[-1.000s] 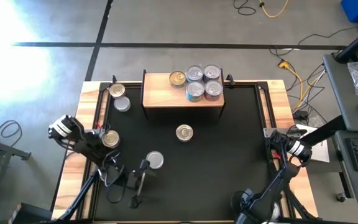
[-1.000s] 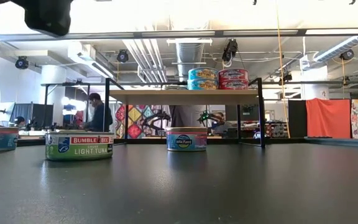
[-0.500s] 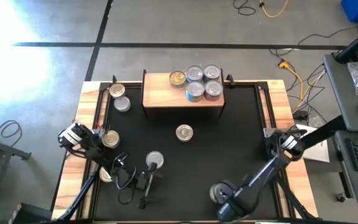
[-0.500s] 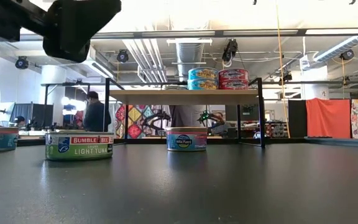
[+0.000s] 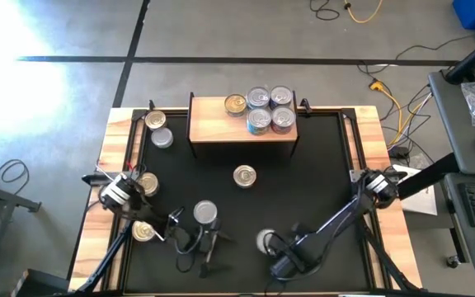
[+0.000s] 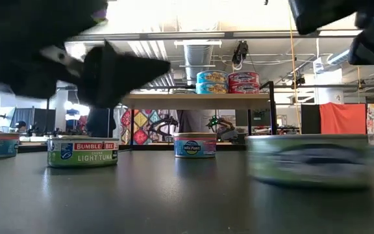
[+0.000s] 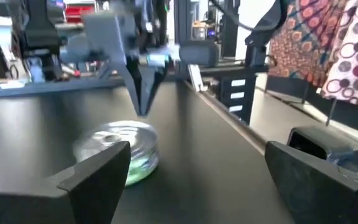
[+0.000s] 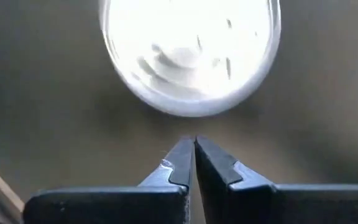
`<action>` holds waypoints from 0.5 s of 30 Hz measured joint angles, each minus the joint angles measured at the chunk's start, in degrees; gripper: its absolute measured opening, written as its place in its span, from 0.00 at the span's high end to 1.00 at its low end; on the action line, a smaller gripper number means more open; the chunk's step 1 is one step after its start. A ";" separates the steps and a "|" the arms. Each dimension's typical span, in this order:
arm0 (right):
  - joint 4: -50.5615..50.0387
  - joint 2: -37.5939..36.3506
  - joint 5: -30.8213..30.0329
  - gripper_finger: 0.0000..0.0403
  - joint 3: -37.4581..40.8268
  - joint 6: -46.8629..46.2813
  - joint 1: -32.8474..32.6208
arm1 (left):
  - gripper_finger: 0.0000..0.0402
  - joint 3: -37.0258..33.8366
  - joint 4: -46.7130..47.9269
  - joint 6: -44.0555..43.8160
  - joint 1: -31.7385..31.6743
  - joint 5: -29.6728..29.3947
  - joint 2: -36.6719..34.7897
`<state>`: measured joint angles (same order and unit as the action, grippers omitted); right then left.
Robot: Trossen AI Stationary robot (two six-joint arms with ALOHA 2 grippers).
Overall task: Stack canned seafood by type on shelf
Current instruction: Stack the green tuna can on top of the other green tuna can on the shelf
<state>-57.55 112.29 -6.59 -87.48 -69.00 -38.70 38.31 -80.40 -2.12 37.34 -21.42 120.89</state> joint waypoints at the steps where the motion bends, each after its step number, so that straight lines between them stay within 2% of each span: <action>1: -0.52 0.00 0.02 0.97 0.11 0.91 0.03 | 0.11 0.76 0.13 -0.40 -0.17 0.01 1.17; 6: -1.01 0.00 0.01 0.97 1.20 3.58 -0.18 | 0.10 0.58 1.38 -3.53 -2.06 1.67 2.91; 12: 1.83 0.00 -2.57 0.97 2.44 8.57 1.83 | 0.07 -2.65 2.51 -7.67 -8.17 1.05 1.52; 15: 6.48 0.00 -2.46 0.97 3.33 11.56 3.08 | 0.06 -0.22 8.39 -8.07 -10.28 5.09 1.94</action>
<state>-51.07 112.29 -9.06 -84.15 -57.44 -35.62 38.08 -72.01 -10.19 27.06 -16.33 122.83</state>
